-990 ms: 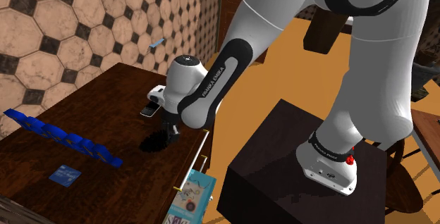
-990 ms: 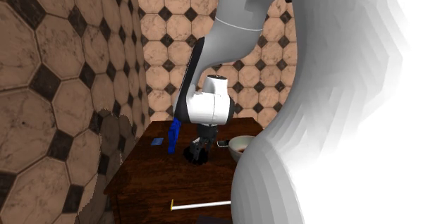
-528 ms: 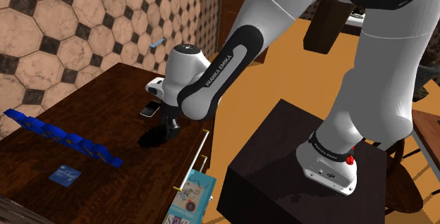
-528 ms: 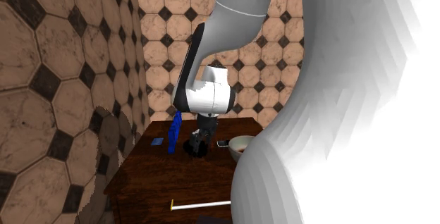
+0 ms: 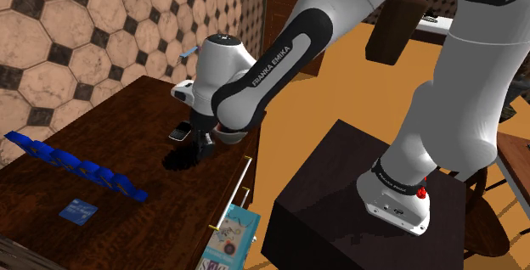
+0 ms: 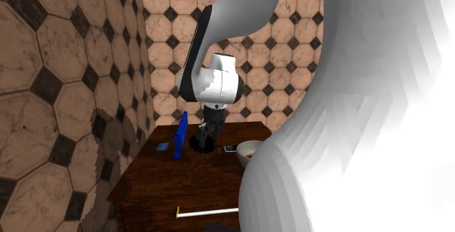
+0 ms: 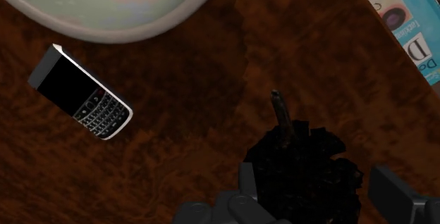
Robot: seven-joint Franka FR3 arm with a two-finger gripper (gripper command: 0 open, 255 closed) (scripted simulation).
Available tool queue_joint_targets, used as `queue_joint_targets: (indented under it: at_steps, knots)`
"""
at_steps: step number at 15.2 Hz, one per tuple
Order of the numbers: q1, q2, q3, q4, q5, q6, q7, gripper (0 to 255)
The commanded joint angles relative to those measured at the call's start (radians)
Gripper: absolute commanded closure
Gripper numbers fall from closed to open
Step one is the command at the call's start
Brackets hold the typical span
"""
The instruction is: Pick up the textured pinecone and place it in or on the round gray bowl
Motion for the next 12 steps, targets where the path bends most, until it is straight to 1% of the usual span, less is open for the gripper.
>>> queue_joint_targets:
  at_steps: [1,12]
  knots:
    - [-0.002,-0.024,0.001,0.001,0.002,-0.025,0.002,255]
    - [-0.008,-0.139,0.003,0.026,0.007,-0.163,0.013,255]
